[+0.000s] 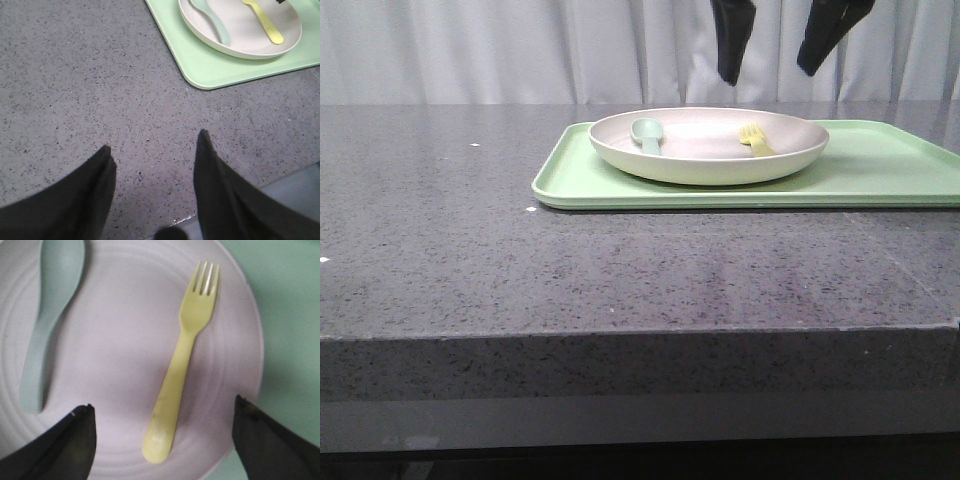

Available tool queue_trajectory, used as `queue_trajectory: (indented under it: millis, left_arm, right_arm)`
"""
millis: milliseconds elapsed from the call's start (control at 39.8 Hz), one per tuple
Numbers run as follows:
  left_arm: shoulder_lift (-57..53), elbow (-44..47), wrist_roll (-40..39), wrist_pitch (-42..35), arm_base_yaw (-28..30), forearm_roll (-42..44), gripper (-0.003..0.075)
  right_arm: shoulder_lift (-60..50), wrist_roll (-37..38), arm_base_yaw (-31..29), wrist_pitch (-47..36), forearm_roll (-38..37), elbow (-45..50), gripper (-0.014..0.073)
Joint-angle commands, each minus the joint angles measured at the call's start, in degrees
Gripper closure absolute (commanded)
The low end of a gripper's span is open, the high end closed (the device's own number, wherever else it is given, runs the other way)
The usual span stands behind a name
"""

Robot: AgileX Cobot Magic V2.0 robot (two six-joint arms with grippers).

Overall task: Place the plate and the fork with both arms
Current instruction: 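Lower the right gripper over the yellow fork on the plate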

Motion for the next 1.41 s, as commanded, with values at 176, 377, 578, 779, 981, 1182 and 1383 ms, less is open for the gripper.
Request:
queue_trajectory:
  millis: [176, 377, 578, 779, 981, 1182, 1383]
  left_arm:
    - [-0.04, -1.51, 0.08, -3.13, 0.15, -2.12, 0.0363]
    - [-0.03, -1.51, 0.08, -3.13, -1.11, -2.12, 0.0363]
    - [-0.03, -1.51, 0.08, -3.13, -1.11, -2.12, 0.0363]
    - [-0.03, -1.51, 0.08, -3.13, -1.11, -2.12, 0.0363]
    - [-0.03, -1.51, 0.08, -3.13, -1.11, -2.12, 0.0363]
    - [-0.03, -1.51, 0.08, -3.04, -1.11, -2.12, 0.0363]
    - [-0.03, -1.51, 0.08, -3.04, -1.11, -2.12, 0.0363]
  right_arm:
    - [3.13, 0.65, -1.88, 0.06, -1.12, -6.67, 0.0013]
    - [5.00, 0.65, -2.92, 0.11, -0.93, -6.83, 0.0013]
    - [6.30, 0.65, -2.92, -0.49, -0.78, -6.83, 0.0013]
    - [7.05, -0.01, -2.92, -1.35, 1.58, -6.83, 0.0013]
    - [7.18, -0.35, -2.92, -0.77, 2.05, -6.83, 0.0013]
    - [8.18, -0.35, -2.92, 0.79, 2.00, -6.83, 0.0013]
    - [8.41, -0.35, -2.92, 1.02, 2.00, -6.83, 0.0032]
